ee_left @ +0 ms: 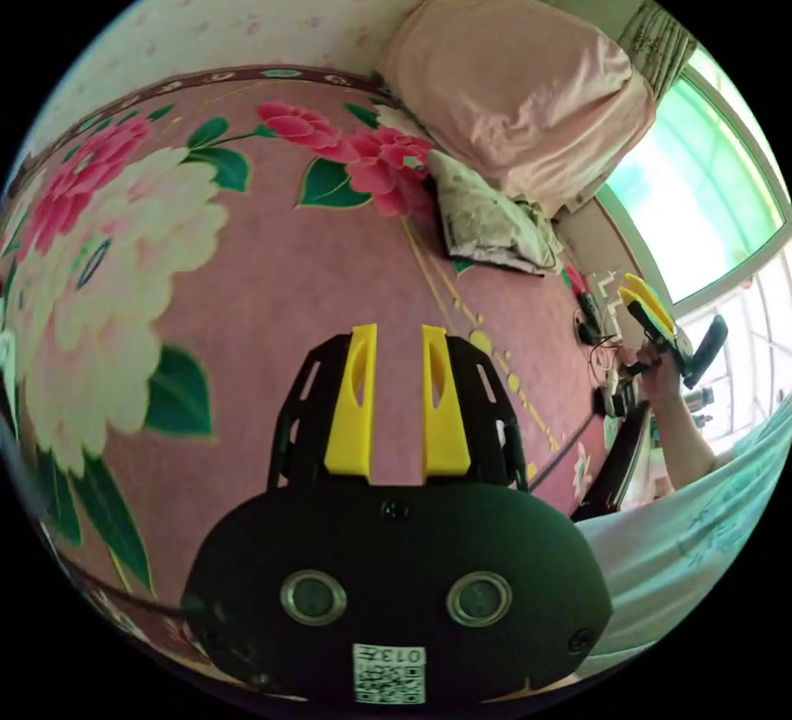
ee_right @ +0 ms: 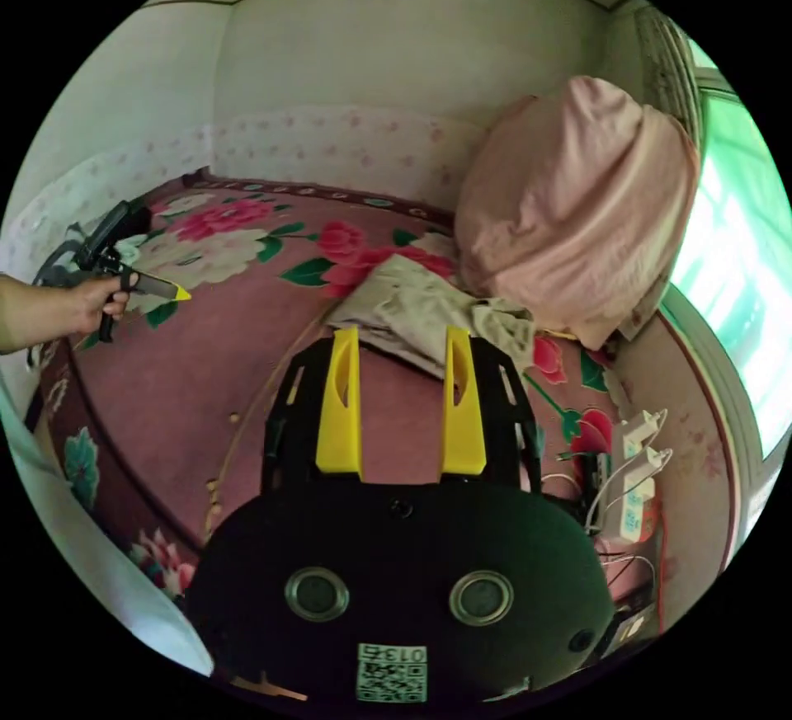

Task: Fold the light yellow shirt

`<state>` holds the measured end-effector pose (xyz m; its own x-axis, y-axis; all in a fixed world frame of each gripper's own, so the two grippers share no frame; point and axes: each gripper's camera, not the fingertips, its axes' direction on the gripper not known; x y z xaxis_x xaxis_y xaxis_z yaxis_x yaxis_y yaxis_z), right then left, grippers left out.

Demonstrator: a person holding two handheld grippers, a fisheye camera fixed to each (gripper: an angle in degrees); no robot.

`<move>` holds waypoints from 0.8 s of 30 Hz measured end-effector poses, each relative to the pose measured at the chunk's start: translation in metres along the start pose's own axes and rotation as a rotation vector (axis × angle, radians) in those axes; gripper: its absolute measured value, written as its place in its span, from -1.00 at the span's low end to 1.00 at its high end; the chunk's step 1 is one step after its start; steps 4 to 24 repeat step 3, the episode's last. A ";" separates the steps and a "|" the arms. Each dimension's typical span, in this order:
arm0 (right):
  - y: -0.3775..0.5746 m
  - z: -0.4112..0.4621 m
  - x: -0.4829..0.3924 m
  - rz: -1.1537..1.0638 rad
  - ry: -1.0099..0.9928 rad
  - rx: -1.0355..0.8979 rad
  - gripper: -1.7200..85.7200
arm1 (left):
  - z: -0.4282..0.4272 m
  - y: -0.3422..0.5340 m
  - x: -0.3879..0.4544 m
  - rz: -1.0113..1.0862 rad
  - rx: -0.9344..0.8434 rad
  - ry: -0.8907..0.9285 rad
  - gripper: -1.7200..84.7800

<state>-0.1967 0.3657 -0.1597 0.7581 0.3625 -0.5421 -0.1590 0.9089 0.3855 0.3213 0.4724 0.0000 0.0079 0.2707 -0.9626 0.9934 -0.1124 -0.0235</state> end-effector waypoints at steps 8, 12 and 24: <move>-0.014 -0.033 -0.079 -0.074 -0.167 0.043 -0.74 | -0.064 0.083 0.002 -0.060 -0.003 -0.120 -0.80; -0.014 -0.033 -0.079 -0.074 -0.167 0.043 -0.74 | -0.064 0.083 0.002 -0.060 -0.003 -0.120 -0.80; -0.014 -0.033 -0.079 -0.074 -0.167 0.043 -0.74 | -0.064 0.083 0.002 -0.060 -0.003 -0.120 -0.80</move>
